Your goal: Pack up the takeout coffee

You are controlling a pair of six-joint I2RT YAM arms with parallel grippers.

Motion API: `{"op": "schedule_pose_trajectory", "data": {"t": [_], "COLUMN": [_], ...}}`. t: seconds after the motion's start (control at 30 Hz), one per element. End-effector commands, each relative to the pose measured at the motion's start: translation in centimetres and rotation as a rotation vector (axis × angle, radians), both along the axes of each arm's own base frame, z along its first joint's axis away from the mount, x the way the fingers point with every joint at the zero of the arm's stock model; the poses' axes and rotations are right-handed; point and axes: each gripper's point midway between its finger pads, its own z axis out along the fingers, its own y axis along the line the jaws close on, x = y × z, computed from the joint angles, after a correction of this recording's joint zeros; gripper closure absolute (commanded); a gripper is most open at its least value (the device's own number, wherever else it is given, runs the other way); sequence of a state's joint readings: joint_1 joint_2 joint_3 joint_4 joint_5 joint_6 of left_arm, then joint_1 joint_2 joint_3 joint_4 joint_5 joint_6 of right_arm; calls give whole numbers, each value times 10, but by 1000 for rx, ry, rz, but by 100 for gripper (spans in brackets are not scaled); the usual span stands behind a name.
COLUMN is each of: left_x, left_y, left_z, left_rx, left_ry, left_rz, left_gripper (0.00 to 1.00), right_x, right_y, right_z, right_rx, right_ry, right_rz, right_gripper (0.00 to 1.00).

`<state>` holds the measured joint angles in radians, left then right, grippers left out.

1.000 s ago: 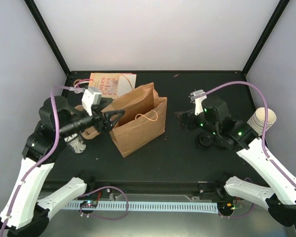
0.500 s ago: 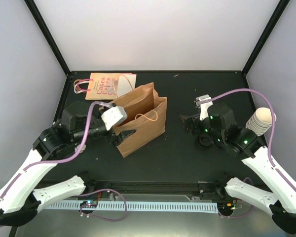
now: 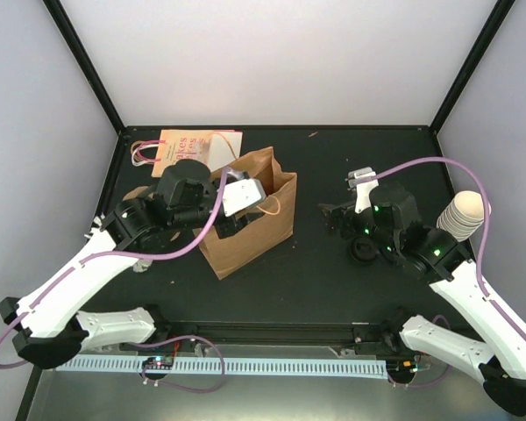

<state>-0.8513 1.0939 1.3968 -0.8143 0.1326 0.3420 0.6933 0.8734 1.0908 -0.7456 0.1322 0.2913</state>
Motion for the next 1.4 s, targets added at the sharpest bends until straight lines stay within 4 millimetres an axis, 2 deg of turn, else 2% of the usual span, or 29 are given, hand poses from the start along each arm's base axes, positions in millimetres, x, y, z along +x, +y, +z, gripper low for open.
{"op": "schedule_pose_trajectory", "data": {"t": [0.0, 0.13, 0.2, 0.33, 0.4, 0.63, 0.77, 0.97, 1.07, 1.1, 1.13, 1.17, 1.2, 1.37], "left_x": [12, 17, 20, 34, 45, 69, 79, 86, 87, 86, 85, 83, 79, 63], "left_y": [-14, -27, -33, -33, -38, -42, -47, -45, -48, -51, -54, -57, -61, -74], "left_z": [21, 22, 23, 34, 30, 38, 44, 65, 65, 64, 62, 61, 60, 63], "left_rx": [-11, -7, -15, -63, -75, -148, -191, -276, -285, -284, -286, -289, -292, -332], "left_ry": [-56, -14, 2, 8, 26, 54, 78, 54, 62, 71, 83, 96, 112, 184], "left_rz": [-2, -9, -3, 89, 133, 272, 318, 369, 364, 352, 340, 321, 296, 205], "left_gripper": [59, 91, 98, 98, 99, 98, 98, 98, 99, 96, 86, 70, 61, 26], "right_x": [3, 3, 4, 8, 10, 15, 17, 15, 14, 13, 13, 13, 13, 15], "right_y": [-4, -4, -5, -10, -12, -15, -16, -17, -16, -15, -15, -14, -13, -11], "right_z": [2, 2, 1, -5, -10, -19, -27, -41, -46, -48, -50, -53, -55, -71], "right_rx": [-7, -11, -17, -44, -56, -67, -68, -68, -68, -66, -66, -66, -66, -74], "right_ry": [-29, -30, -32, -19, -2, 32, 59, 91, 104, 108, 114, 120, 124, 167], "right_rz": [-16, -15, -19, -53, -75, -119, -136, -135, -132, -129, -129, -125, -124, -134], "right_gripper": [3, 4, 3, 3, 4, 3, 4, 4, 4, 4, 4, 4, 4, 4]}}
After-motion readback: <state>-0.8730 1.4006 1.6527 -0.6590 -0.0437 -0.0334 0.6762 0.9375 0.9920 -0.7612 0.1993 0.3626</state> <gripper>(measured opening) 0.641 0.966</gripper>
